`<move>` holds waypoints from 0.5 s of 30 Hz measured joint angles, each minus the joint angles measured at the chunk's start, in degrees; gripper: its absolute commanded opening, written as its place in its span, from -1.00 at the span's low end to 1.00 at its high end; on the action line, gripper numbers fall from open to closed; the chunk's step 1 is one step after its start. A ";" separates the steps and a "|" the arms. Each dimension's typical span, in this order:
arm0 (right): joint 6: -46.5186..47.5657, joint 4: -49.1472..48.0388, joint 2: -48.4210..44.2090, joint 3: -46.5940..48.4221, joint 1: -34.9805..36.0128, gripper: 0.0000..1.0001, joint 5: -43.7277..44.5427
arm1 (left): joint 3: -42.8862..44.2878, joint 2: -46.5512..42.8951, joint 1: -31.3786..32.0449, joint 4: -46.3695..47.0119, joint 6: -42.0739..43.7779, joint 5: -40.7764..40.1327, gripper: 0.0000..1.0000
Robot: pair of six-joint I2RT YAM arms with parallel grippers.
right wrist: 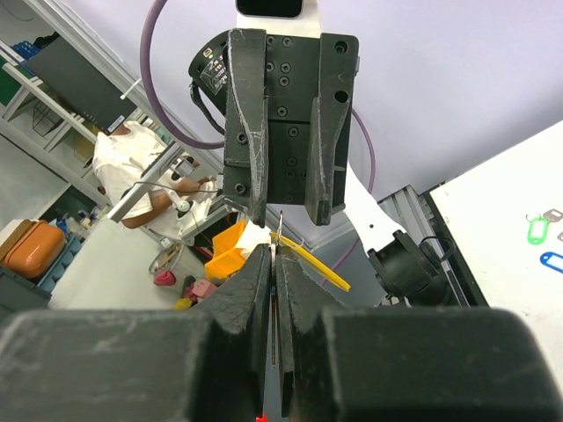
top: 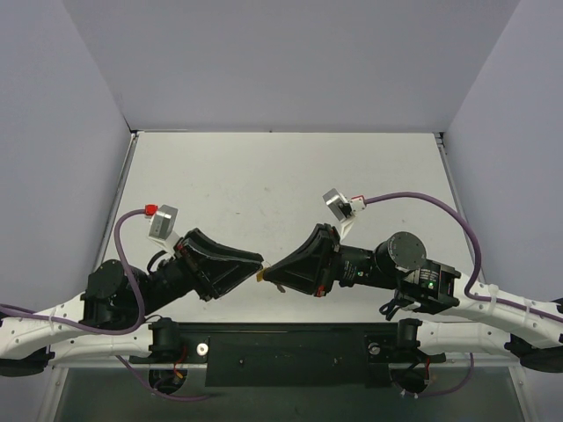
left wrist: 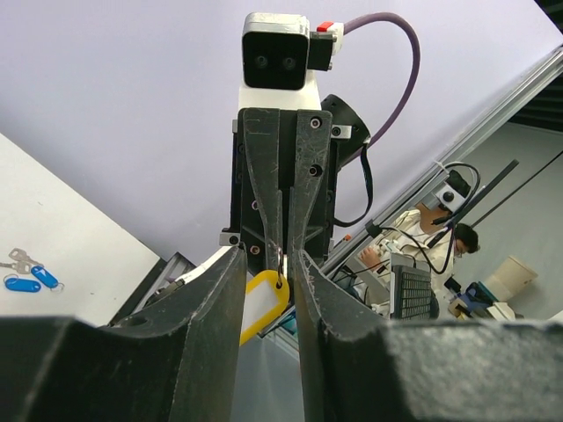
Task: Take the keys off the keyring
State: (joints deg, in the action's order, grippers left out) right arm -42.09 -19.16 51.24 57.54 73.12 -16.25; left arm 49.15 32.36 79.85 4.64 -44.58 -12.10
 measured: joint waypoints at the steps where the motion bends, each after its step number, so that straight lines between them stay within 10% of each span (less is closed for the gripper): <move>1: 0.00 0.00 -0.02 -0.07 0.00 -1.00 0.00 | 0.00 -0.04 0.00 0.00 0.00 -0.13 -0.29; 15: 0.00 0.07 -0.02 -0.33 0.00 -1.00 0.42 | 0.00 -0.04 0.00 0.04 -0.13 -0.76 -0.81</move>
State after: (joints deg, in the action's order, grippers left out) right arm -42.09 -19.09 51.22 57.21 73.12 -15.84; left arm 49.15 32.32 79.85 4.69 -44.71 -12.86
